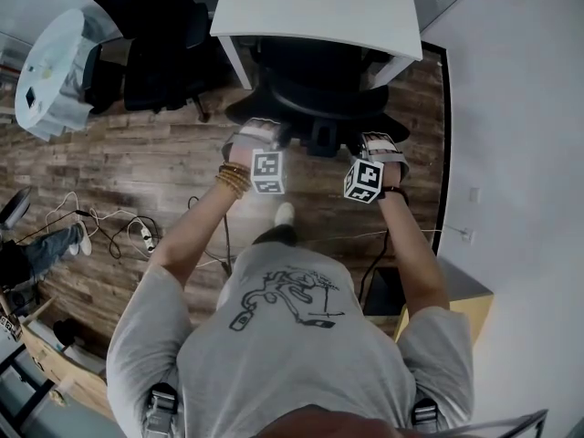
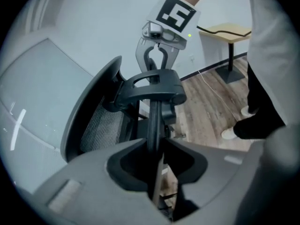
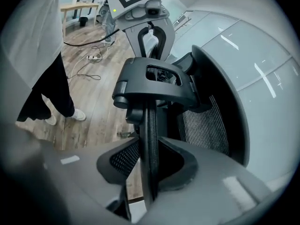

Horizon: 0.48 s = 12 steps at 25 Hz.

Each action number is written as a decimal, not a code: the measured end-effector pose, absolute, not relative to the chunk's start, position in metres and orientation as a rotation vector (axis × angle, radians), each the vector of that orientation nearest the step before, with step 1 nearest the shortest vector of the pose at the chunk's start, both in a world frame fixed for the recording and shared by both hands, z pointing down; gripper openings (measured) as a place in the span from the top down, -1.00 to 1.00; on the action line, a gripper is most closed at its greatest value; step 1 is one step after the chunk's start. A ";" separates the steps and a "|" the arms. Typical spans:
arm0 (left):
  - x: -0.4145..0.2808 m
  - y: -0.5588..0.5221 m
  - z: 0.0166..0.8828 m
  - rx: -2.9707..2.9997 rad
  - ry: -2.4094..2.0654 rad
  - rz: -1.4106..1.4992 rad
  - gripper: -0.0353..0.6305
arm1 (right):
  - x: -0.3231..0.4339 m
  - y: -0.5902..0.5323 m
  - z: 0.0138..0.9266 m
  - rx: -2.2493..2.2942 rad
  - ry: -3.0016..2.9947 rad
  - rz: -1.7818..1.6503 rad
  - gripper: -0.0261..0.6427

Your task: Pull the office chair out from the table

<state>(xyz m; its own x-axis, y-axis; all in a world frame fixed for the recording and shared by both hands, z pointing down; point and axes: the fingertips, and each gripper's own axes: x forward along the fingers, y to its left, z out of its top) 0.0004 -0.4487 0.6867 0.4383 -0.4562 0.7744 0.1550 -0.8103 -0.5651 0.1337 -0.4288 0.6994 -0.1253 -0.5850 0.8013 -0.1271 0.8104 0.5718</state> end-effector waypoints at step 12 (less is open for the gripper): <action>-0.001 -0.442 0.685 -2.121 0.252 -1.424 0.58 | 0.132 -0.422 0.696 0.559 -1.692 -0.378 0.60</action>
<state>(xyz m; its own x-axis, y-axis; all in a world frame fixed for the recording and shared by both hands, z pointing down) -0.0010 -0.4419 0.6846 0.4164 -0.4507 0.7896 0.1526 -0.8215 -0.5494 0.1325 -0.4219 0.6963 -0.1302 -0.5567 0.8204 -0.1550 0.8287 0.5378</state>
